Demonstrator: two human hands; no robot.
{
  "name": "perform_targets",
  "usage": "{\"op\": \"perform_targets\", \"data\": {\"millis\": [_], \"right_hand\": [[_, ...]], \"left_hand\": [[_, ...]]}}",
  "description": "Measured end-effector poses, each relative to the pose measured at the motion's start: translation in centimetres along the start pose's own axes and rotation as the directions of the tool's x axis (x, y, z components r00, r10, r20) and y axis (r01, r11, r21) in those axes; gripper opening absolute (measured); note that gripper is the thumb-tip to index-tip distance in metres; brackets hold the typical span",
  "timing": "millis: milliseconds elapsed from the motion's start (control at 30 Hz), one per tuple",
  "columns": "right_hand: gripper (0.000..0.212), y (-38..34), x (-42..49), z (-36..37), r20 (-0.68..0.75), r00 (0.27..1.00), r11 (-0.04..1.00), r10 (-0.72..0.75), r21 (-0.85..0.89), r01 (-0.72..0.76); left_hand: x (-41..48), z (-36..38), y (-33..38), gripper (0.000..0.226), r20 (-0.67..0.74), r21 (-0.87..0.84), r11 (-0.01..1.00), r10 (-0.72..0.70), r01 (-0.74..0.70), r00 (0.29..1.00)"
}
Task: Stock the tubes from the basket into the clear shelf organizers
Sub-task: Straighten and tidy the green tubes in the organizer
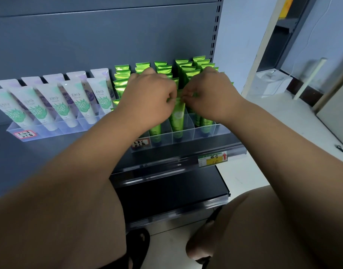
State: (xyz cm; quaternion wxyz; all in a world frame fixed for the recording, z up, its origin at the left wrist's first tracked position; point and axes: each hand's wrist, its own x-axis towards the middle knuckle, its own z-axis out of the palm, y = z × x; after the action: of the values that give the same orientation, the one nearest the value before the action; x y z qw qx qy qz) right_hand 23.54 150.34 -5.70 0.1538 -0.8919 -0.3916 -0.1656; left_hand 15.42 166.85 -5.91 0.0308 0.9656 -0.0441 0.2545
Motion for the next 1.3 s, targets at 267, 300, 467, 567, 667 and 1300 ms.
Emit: {"op": "perform_targets", "data": {"millis": [267,300,467,567,667,1300], "right_hand": [[0.023,0.0,0.6,-0.1,0.072,0.995,0.998,0.065,0.009,-0.066],[0.024,0.0,0.6,-0.1,0.077,0.995,0.998,0.071,-0.003,-0.071],[0.025,0.1,0.5,0.3,0.06,0.996,0.998,0.058,0.006,-0.059],[0.024,0.7,0.4,0.4,0.022,1.0,0.998,0.014,0.061,-0.016],[0.019,1.1,0.5,-0.1,0.018,1.0,0.994,-0.012,0.113,0.009],[0.017,2.6,6.1,-0.2,-0.051,0.995,0.98,0.086,0.183,-0.075]], "left_hand": [[0.0,0.3,-0.3,0.014,0.018,-0.055,0.998,-0.037,0.038,0.999],[0.0,0.4,-0.3,0.015,0.012,-0.055,0.998,-0.034,0.034,0.999],[0.1,1.0,-0.4,0.013,-0.009,-0.106,0.994,-0.014,0.013,1.0],[0.0,1.2,-0.7,0.012,-0.015,-0.154,0.988,-0.005,0.002,1.0],[-0.1,0.9,-0.9,0.012,-0.042,-0.208,0.978,-0.024,0.015,0.999],[7.6,1.3,-4.9,0.008,0.105,-0.243,0.925,-0.274,0.292,0.956]]}}
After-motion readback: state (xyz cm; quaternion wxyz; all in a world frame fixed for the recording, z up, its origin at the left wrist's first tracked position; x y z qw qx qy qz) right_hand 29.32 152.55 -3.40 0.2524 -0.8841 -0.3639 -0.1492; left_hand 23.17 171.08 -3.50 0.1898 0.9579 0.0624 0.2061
